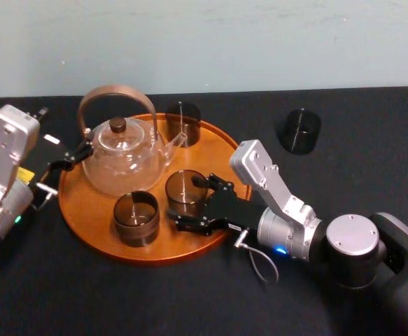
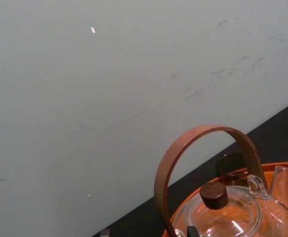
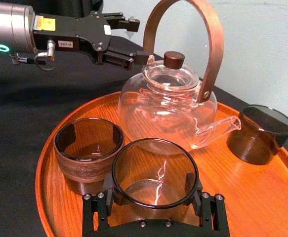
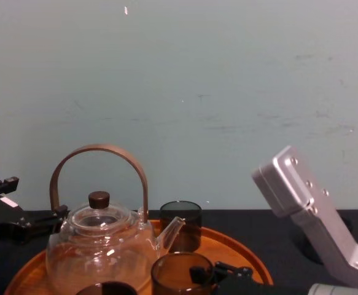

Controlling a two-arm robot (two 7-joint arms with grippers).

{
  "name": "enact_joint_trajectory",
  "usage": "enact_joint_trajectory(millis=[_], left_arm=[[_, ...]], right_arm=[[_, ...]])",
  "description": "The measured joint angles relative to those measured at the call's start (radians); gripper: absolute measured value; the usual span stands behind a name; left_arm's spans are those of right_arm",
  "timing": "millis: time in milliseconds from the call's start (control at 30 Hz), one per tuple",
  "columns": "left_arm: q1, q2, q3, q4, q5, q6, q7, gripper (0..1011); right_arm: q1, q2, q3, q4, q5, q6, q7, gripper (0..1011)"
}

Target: Pick up the glass from the table and place it on the tray.

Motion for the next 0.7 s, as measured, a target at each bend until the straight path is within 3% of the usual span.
enact_joint_trajectory(millis=[700], left_arm=[[0.0,0.0,0.0,0.0,0.0,0.0,0.0,1009]], right_arm=[[0.002,-0.012,-0.006,0.026,-0.004,0.0,-0.013,908]])
